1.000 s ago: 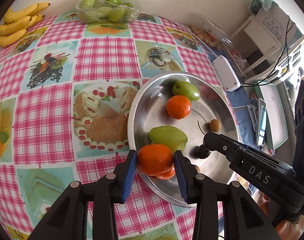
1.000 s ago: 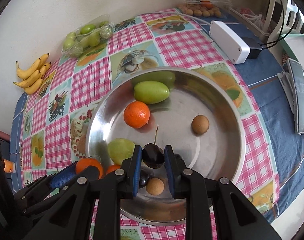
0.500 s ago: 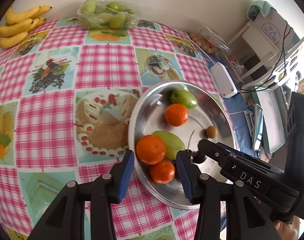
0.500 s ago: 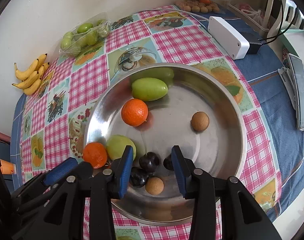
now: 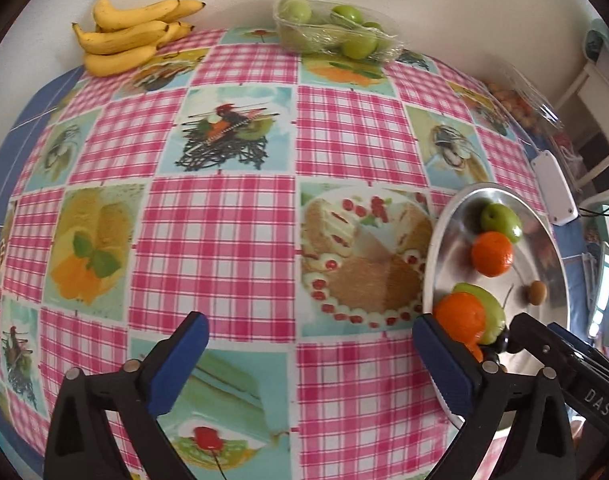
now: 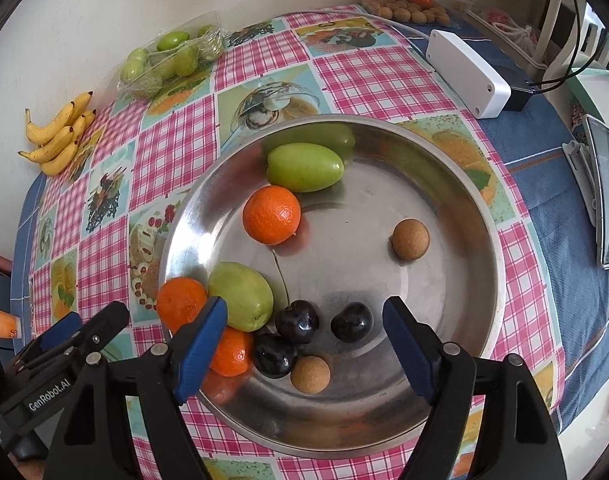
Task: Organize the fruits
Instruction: 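Withdraw both open tools away from the bowl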
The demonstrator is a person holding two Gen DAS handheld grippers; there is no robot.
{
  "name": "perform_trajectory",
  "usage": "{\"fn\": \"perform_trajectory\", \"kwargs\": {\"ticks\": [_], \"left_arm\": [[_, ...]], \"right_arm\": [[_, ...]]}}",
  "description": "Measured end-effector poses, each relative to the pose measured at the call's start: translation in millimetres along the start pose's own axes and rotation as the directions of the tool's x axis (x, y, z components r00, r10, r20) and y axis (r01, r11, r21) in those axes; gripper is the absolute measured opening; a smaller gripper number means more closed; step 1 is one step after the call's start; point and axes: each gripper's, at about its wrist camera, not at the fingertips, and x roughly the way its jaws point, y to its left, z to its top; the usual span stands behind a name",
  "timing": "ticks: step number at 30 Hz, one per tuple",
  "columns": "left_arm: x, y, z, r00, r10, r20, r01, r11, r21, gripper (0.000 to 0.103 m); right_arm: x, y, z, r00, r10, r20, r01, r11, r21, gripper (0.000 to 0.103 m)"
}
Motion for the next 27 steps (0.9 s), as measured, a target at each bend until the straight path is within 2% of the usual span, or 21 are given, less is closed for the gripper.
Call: {"fn": "perform_trajectory", "kwargs": {"ticks": [4,11,18,27], "left_arm": [[1,3,0,1.0,0.022,0.013,-0.022,1.0,0.004,0.103],[3,10,-2,0.999,0.039,0.014,-0.039,0.999,-0.004,0.103],[1,16,-11,0.999,0.048,0.019,-0.048,0.999,0.015,0.103],[-17,32,-20,0.996,0.064,0.057,-0.063,0.998,-0.024,0.103]], "right_arm": [[2,2,0,1.0,-0.004,-0.001,0.004,1.0,-0.01,0.089],[1,6,-1,1.0,0.006,0.016,-0.005,1.0,-0.029,0.095],[-2,14,-8,1.0,0.003,0.025,-0.002,0.998,-0.056,0.095],[-19,24,-23,0.998,0.016,0.059,-0.011,0.997,-0.082,0.095]]}}
